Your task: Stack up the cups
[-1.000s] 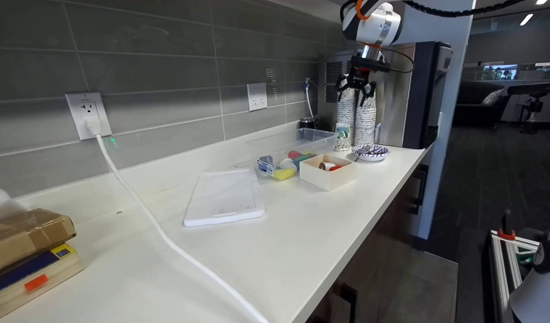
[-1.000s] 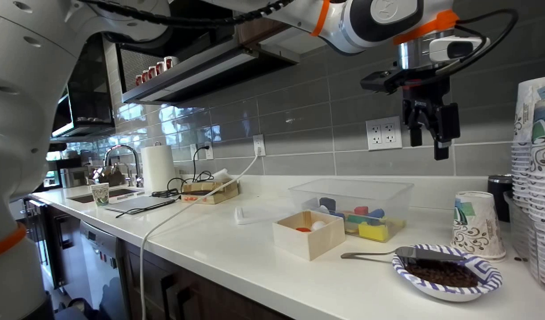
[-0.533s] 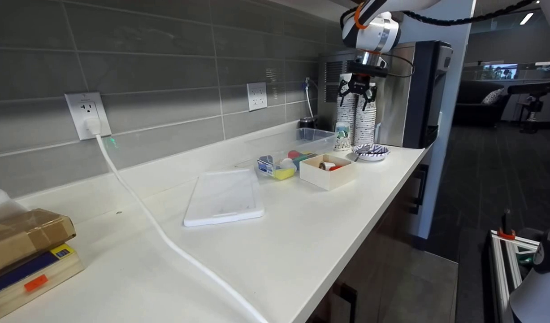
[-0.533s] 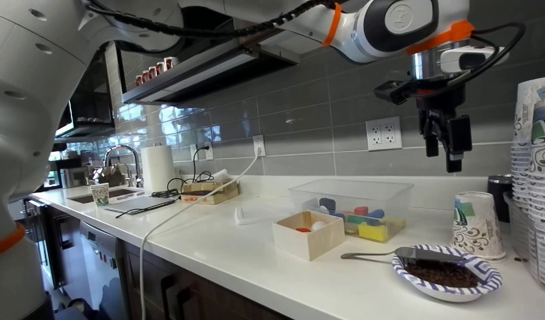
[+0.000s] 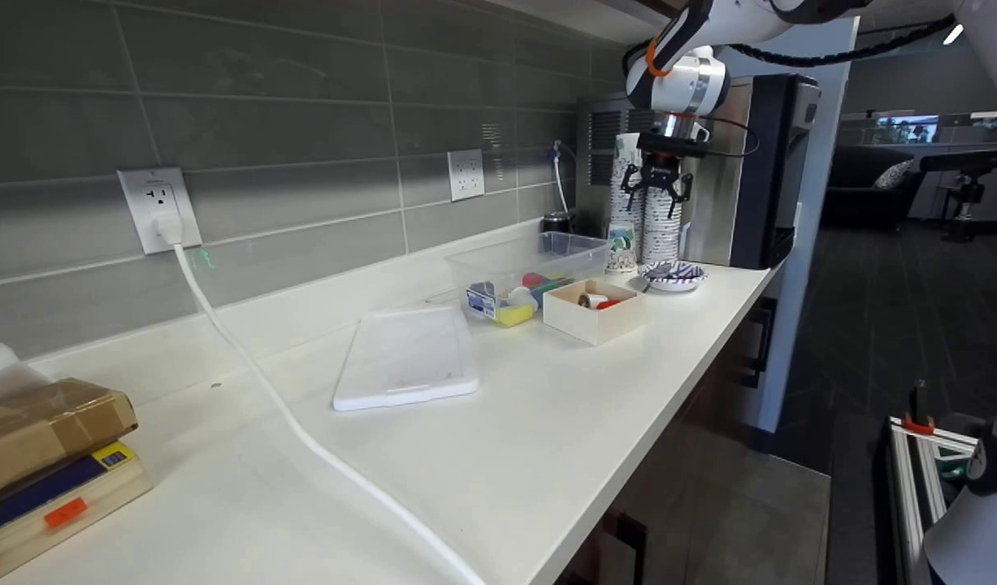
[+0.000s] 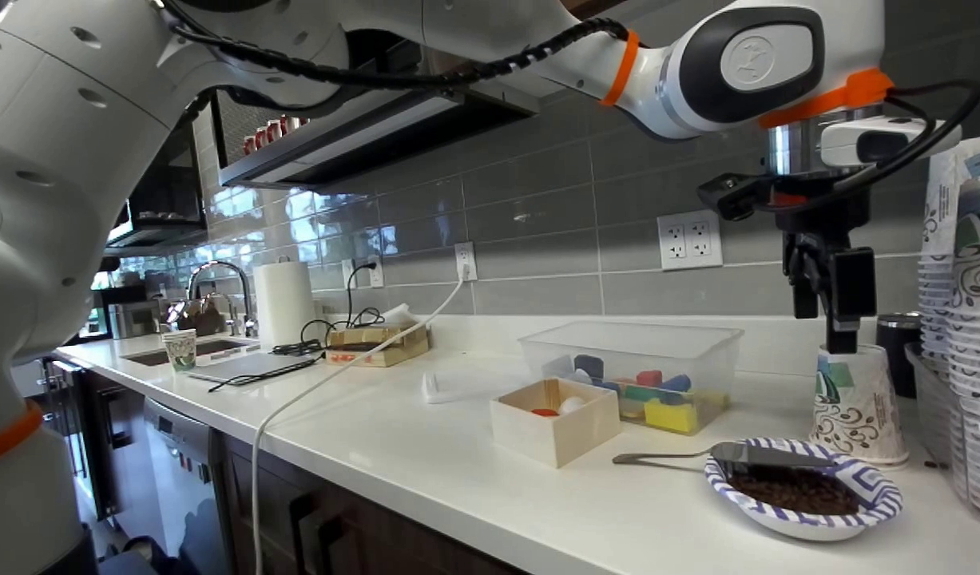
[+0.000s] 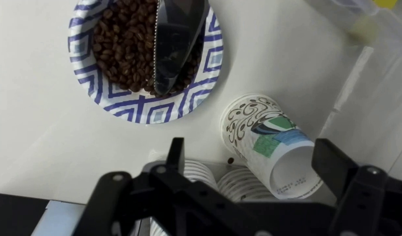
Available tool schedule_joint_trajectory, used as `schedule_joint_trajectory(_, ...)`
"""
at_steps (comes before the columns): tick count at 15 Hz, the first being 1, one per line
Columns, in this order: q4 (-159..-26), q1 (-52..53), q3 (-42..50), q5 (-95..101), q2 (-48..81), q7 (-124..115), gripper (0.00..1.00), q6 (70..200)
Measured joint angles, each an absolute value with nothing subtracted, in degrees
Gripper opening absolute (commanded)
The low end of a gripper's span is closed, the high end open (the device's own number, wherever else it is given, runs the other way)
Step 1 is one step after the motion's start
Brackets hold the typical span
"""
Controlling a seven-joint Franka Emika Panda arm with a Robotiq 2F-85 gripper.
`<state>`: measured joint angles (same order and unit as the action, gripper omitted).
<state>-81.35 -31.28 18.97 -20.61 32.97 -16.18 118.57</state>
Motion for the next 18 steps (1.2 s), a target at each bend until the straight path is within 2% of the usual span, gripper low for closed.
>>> schedule_joint_trajectory(18, -70.6, -30.5, 18.9, -18.6, 43.2, -31.5, 1.0, 121.7)
